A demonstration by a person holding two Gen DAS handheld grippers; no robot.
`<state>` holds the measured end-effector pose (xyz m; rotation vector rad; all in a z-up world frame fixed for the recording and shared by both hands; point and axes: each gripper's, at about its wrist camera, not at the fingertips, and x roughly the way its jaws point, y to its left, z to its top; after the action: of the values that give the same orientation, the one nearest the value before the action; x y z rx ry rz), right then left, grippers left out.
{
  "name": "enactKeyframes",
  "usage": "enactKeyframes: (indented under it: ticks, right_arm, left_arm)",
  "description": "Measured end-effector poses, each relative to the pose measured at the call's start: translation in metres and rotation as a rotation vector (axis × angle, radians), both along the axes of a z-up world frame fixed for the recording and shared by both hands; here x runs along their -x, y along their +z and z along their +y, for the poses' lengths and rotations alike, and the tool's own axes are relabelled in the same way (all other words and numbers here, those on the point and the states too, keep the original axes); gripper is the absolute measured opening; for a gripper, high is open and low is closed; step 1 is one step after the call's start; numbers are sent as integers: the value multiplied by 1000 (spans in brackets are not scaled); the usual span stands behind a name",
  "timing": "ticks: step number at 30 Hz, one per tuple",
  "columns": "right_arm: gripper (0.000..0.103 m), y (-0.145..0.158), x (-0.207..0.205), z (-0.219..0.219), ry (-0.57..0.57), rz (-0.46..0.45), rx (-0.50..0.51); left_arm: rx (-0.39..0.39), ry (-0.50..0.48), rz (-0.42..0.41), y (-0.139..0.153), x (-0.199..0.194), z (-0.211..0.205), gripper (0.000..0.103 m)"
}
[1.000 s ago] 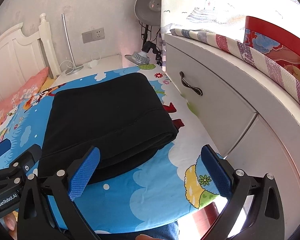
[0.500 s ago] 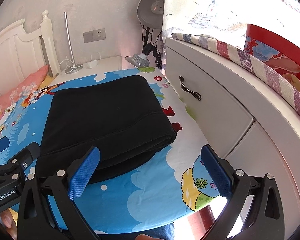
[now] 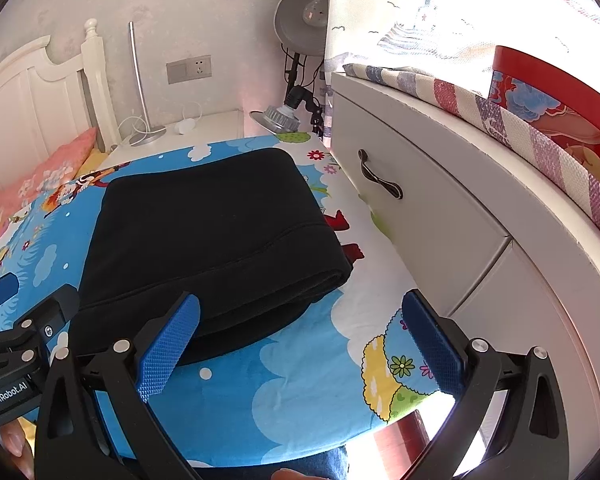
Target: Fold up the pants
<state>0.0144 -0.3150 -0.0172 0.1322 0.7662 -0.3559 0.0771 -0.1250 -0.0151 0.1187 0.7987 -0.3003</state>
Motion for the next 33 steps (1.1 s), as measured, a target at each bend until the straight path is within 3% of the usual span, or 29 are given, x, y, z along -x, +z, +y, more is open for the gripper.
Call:
enactKeyframes:
  ticks: [33]
  right_arm:
    - [98, -5, 2, -1, -4, 4, -7]
  left_arm:
    - [22, -8, -20, -1, 3, -7, 101]
